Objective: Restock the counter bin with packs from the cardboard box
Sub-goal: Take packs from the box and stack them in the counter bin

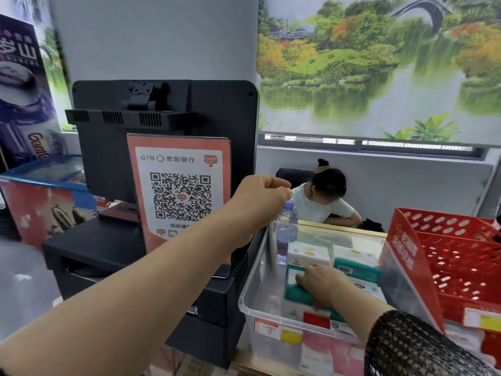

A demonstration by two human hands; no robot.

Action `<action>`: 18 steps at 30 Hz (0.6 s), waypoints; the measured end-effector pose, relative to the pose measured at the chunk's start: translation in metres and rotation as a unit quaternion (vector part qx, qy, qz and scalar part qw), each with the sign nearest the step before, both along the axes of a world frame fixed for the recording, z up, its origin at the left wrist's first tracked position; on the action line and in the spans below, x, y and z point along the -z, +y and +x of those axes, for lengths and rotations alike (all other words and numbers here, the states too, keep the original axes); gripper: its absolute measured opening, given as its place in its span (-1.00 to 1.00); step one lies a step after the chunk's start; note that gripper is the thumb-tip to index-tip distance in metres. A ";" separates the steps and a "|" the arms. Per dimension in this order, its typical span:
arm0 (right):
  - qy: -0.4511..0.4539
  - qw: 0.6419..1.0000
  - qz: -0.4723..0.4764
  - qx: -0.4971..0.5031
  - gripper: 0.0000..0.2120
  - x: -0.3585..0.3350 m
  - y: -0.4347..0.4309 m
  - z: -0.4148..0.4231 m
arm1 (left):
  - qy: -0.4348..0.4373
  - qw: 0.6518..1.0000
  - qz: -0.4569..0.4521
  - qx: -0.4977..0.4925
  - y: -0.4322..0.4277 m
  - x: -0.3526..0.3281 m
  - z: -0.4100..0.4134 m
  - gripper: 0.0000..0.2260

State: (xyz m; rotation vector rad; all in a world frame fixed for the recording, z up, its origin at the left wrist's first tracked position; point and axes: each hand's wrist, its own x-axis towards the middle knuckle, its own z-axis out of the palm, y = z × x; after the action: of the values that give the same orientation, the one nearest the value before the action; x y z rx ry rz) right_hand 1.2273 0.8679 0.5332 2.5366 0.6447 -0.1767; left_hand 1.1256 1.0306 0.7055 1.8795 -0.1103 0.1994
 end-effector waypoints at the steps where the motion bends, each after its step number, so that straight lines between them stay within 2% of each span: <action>1: 0.003 1.000 -0.001 0.007 -0.56 0.001 0.001 0.001 | 0.003 1.000 -0.001 0.000 0.000 0.000 0.001 -0.86; 5: 0.015 0.999 0.000 0.041 -0.48 0.003 0.006 0.002 | 0.010 1.000 -0.001 0.006 0.002 0.004 0.002 -0.86; 10: 0.045 0.993 0.051 0.093 -0.43 -0.012 0.005 -0.007 | 0.018 1.000 -0.001 0.007 0.005 0.007 0.003 -0.85; 14: 0.015 0.968 0.202 0.149 -0.48 -0.052 0.002 -0.024 | 0.025 1.000 -0.010 0.002 0.007 0.005 0.003 -0.85; 16: -0.023 0.918 0.348 0.191 -0.41 -0.076 0.003 -0.035 | 0.035 0.999 -0.015 0.000 0.009 0.006 0.001 -0.83; 17: -0.024 0.870 0.442 0.219 -0.36 -0.088 0.004 -0.039 | 0.041 0.999 -0.019 0.000 0.010 0.007 -0.002 -0.81; 18: -0.006 0.801 0.545 0.246 -0.33 -0.099 0.007 -0.046 | 0.047 0.999 -0.024 -0.001 0.011 0.007 -0.004 -0.78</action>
State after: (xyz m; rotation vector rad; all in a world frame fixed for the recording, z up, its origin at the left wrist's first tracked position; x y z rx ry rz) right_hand 1.1815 0.8747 0.6321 3.7895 -0.0237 0.0791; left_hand 1.1213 1.0418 0.6983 1.8376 -0.0400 0.1140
